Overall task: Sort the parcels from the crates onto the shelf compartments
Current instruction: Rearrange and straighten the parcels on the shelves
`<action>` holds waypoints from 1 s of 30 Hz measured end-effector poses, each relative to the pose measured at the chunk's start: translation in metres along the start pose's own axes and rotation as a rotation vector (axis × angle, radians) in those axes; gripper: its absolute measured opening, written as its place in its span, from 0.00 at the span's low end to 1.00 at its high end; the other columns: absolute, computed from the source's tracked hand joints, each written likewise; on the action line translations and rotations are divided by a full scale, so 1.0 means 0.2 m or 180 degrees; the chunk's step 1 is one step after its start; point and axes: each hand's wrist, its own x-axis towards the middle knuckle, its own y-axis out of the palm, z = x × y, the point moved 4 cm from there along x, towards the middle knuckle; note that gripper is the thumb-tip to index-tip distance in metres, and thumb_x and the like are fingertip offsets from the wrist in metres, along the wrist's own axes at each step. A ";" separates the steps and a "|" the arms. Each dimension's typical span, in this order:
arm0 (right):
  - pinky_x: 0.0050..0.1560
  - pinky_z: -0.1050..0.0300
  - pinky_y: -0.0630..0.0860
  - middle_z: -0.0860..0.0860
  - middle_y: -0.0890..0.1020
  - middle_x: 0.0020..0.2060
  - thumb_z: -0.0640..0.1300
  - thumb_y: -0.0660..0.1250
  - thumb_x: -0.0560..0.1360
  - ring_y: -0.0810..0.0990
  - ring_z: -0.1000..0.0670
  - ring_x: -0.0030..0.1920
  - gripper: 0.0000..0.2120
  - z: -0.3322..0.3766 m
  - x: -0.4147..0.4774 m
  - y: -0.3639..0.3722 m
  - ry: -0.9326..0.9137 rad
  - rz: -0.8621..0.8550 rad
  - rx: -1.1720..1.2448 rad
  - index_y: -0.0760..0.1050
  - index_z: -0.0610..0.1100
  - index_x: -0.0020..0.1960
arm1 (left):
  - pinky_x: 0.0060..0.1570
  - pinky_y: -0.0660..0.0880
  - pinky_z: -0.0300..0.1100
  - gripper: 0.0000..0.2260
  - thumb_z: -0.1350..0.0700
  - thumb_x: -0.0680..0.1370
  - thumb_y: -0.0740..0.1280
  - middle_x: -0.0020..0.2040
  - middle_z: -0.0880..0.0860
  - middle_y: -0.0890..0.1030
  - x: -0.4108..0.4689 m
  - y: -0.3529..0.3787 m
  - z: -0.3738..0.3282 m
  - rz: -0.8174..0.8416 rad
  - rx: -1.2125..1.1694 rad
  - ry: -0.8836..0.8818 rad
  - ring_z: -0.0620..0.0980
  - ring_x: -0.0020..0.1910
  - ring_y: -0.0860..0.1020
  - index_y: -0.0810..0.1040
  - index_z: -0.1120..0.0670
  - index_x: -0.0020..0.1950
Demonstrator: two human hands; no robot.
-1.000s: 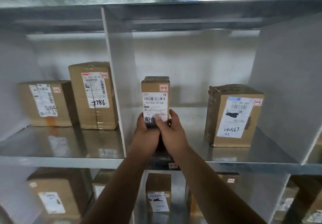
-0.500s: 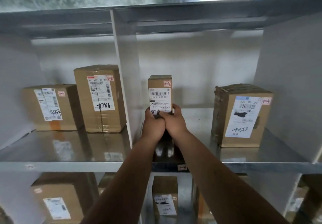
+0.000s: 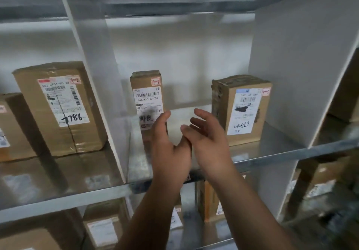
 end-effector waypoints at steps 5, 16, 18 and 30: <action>0.67 0.53 0.79 0.57 0.84 0.61 0.39 0.73 0.80 0.82 0.57 0.65 0.18 0.08 -0.05 -0.29 -0.0615 -0.0369 -0.0146 0.78 0.51 0.67 | 0.75 0.67 0.44 0.29 0.50 0.78 0.71 0.76 0.37 0.71 -0.12 0.22 -0.07 0.0551 -0.0191 -0.0198 0.38 0.74 0.69 0.69 0.38 0.78; 0.72 0.48 0.70 0.63 0.72 0.73 0.53 0.76 0.77 0.69 0.54 0.75 0.35 0.05 0.29 -0.88 -0.0076 -0.0255 -0.1134 0.61 0.64 0.78 | 0.68 0.67 0.43 0.29 0.56 0.81 0.73 0.78 0.42 0.69 -0.18 0.63 -0.13 0.0116 0.0090 -0.0554 0.41 0.74 0.67 0.68 0.40 0.79; 0.75 0.44 0.71 0.63 0.71 0.75 0.54 0.76 0.77 0.70 0.54 0.76 0.38 0.00 0.34 -0.92 -0.0085 -0.0012 -0.1381 0.60 0.61 0.81 | 0.63 0.69 0.36 0.29 0.58 0.81 0.72 0.76 0.41 0.72 -0.20 0.71 -0.12 0.0011 0.0214 -0.0476 0.36 0.70 0.70 0.68 0.37 0.77; 0.63 0.57 0.73 0.53 0.81 0.66 0.37 0.71 0.78 0.80 0.46 0.68 0.37 -0.09 0.68 -0.80 0.0188 0.0923 -0.1630 0.59 0.54 0.81 | 0.54 0.83 0.38 0.37 0.77 0.72 0.66 0.63 0.45 0.82 0.09 0.90 0.02 0.0419 0.0393 -0.0603 0.45 0.62 0.82 0.67 0.40 0.68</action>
